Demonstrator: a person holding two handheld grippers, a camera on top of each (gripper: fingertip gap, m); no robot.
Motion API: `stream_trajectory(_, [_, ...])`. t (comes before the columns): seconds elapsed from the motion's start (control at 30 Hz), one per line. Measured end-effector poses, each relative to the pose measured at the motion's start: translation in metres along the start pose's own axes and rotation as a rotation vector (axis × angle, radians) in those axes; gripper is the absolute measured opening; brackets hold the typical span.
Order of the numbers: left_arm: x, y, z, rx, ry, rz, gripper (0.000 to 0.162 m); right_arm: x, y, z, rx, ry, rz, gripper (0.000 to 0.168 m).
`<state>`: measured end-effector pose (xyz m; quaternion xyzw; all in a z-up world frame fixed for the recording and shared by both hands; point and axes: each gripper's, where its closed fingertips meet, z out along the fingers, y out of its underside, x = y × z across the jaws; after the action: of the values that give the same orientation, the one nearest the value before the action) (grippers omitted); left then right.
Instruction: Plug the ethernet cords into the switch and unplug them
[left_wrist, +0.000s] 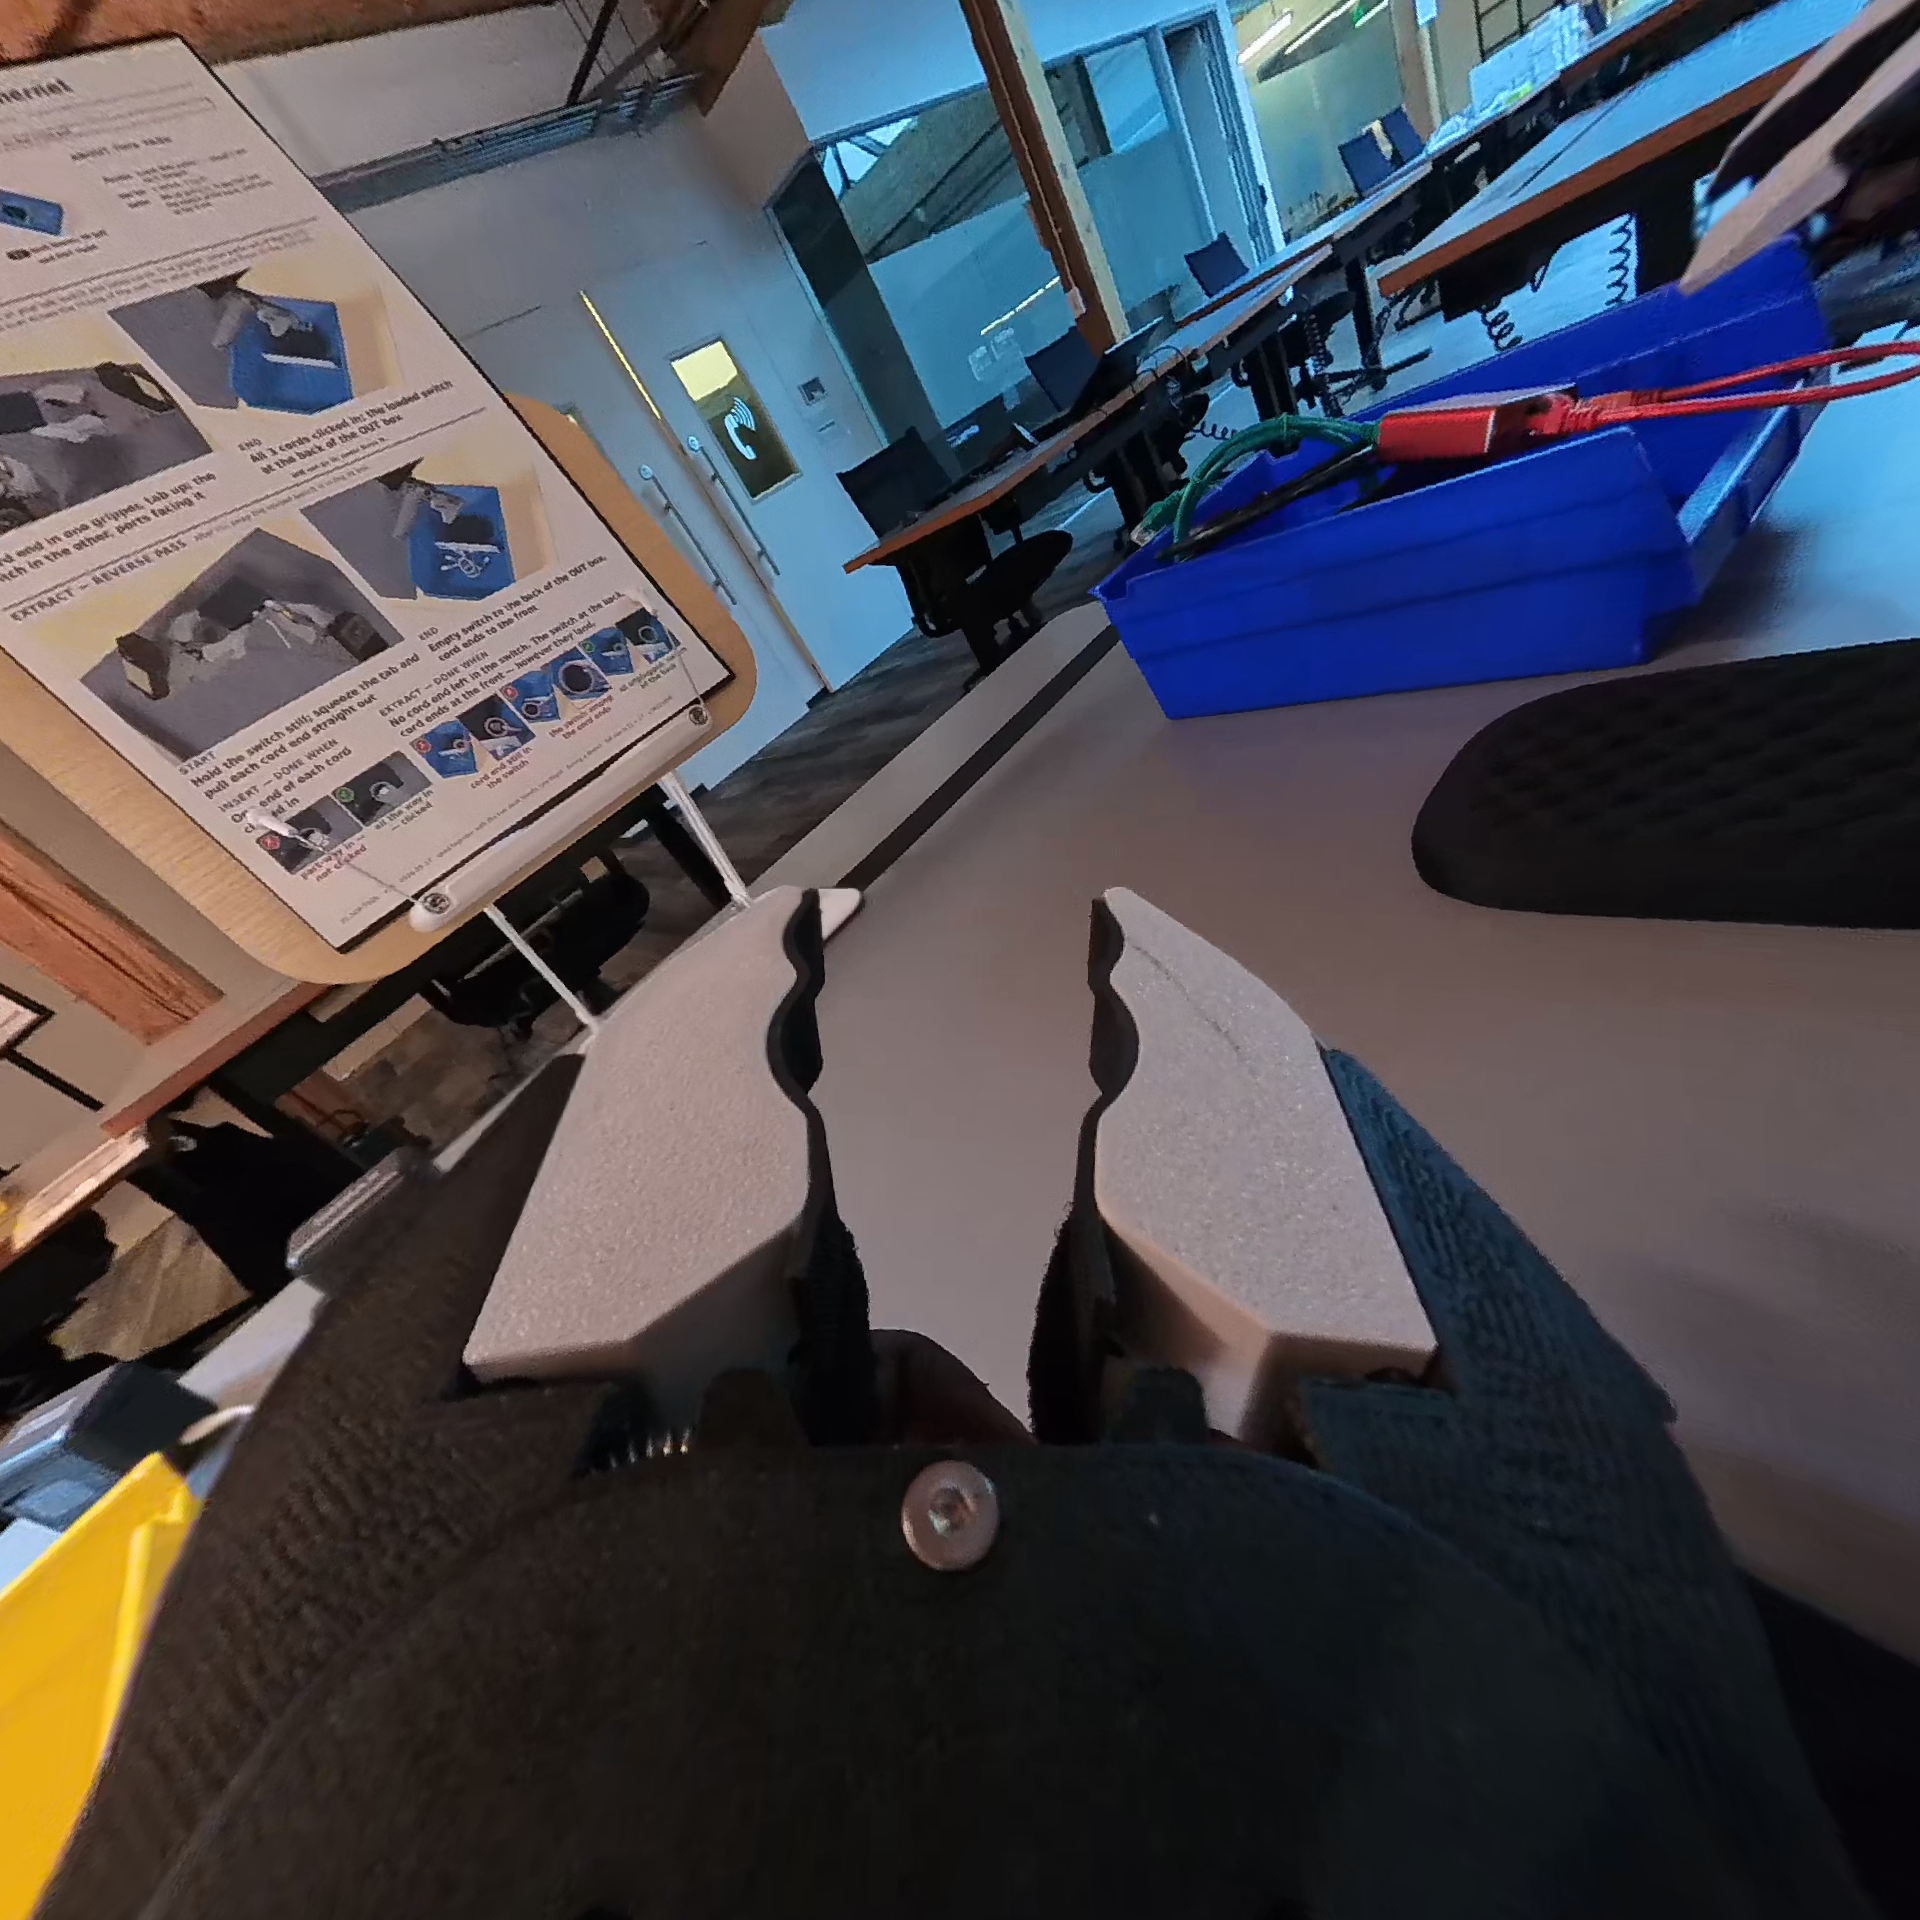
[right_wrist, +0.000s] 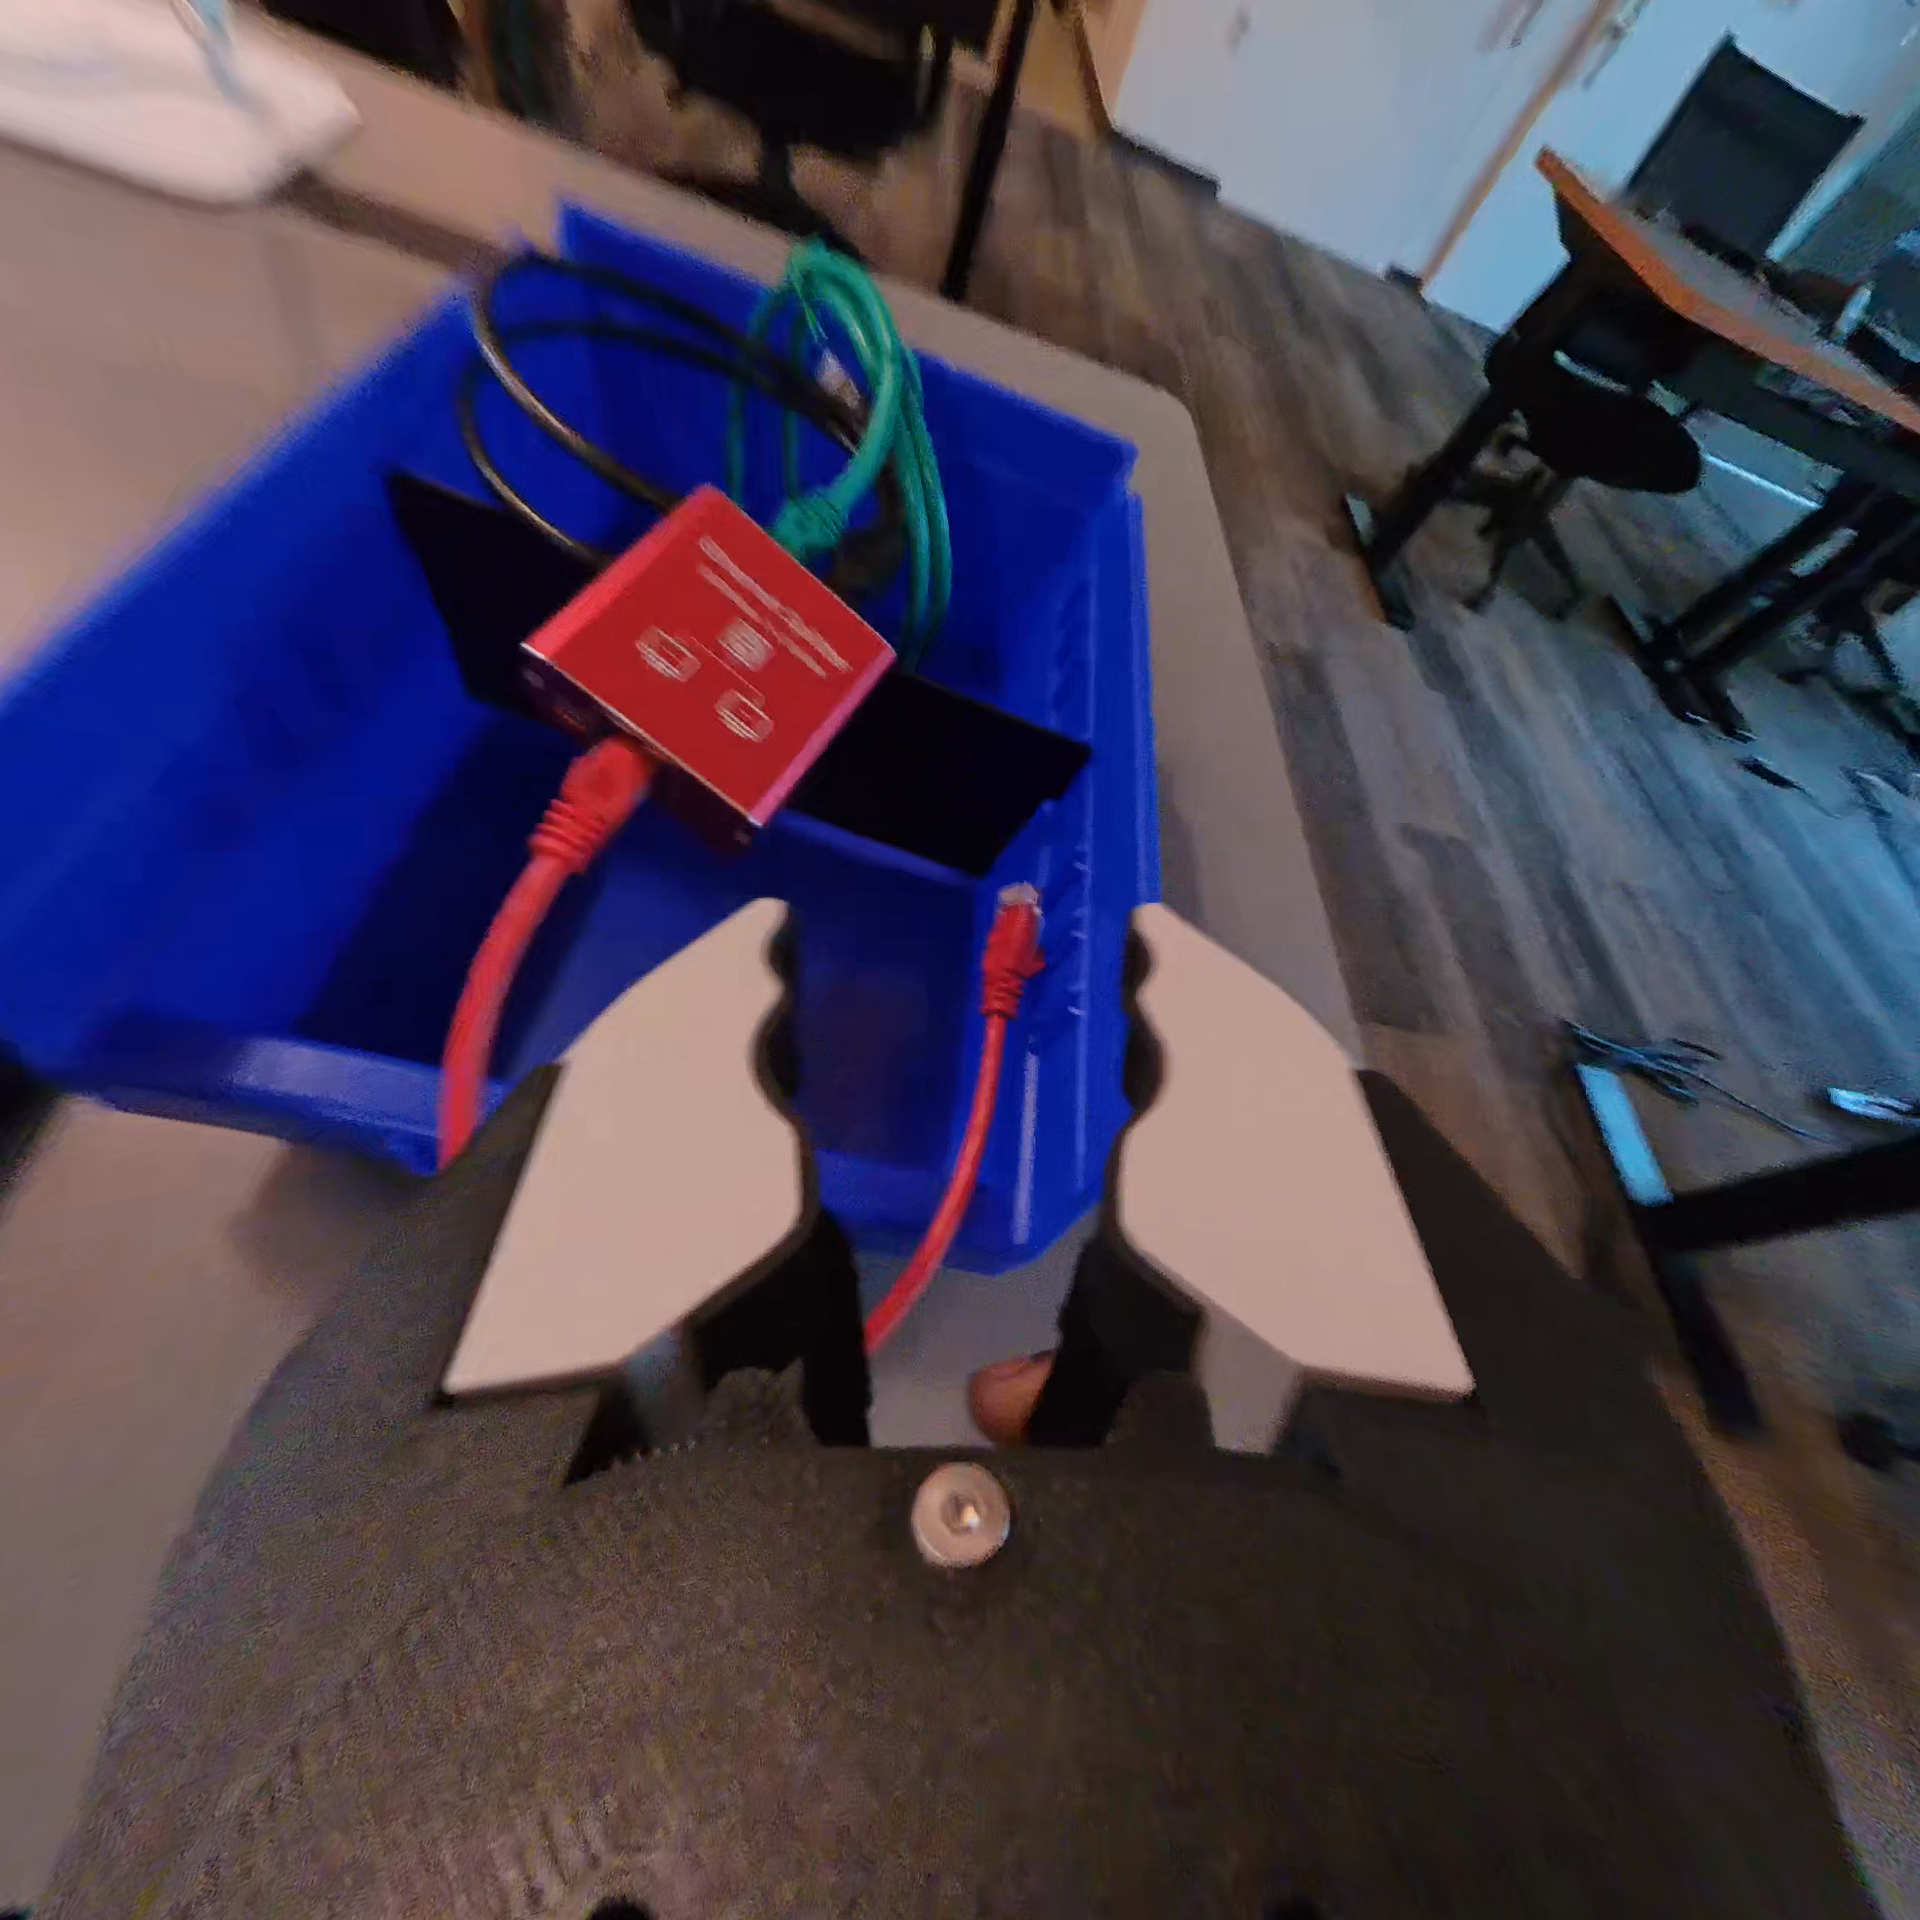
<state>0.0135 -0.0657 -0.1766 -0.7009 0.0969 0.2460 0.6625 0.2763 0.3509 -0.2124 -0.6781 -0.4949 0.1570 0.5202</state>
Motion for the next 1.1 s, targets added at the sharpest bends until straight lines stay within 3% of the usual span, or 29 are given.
stream_trajectory(0.07, [0.002, 0.002, 0.002, 0.005, 0.013, -0.037, 0.049, -0.014, -0.015, -0.013, 0.074, -0.068, 0.057, 0.093])
stream_trajectory(0.17, [0.003, -0.001, 0.003, 0.014, 0.012, -0.065, 0.049, -0.058, -0.04, -0.021, 0.111, -0.195, 0.042, 0.108])
stream_trajectory(0.27, [-0.002, -0.003, 0.001, 0.004, -0.012, -0.082, 0.049, -0.117, -0.044, -0.013, -0.005, -0.36, 0.008, 0.086])
stream_trajectory(0.33, [-0.005, -0.007, -0.002, 0.02, -0.009, -0.119, 0.057, -0.145, -0.032, 0.002, -0.119, -0.413, 0.004, 0.084])
stream_trajectory(0.43, [-0.015, -0.011, -0.008, 0.033, -0.025, -0.199, 0.061, -0.164, -0.014, 0.026, -0.212, -0.416, -0.015, 0.053])
stream_trajectory(0.47, [-0.018, -0.011, -0.011, 0.035, -0.031, -0.218, 0.061, -0.172, -0.015, 0.029, -0.203, -0.452, -0.007, 0.032])
stream_trajectory(0.6, [-0.03, -0.002, -0.016, 0.005, -0.065, -0.256, 0.061, -0.17, -0.018, 0.04, -0.196, -0.387, -0.124, 0.025])
stream_trajectory(0.73, [-0.049, 0.029, -0.027, -0.236, -0.152, -0.2, 0.067, -0.173, -0.026, 0.053, -0.217, -0.337, -0.227, 0.023])
stream_trajectory(0.8, [-0.063, 0.044, -0.047, -0.402, -0.193, -0.165, 0.08, -0.178, -0.03, 0.059, -0.213, -0.343, -0.221, 0.023])
stream_trajectory(0.93, [-0.095, 0.05, -0.097, -0.526, -0.304, -0.067, 0.081, -0.189, -0.039, 0.069, -0.198, -0.347, -0.205, 0.023])
stream_trajectory(1.1, [-0.102, 0.098, -0.154, -0.766, -0.293, -0.202, 0.077, -0.216, -0.055, 0.082, -0.181, -0.372, -0.209, 0.024])
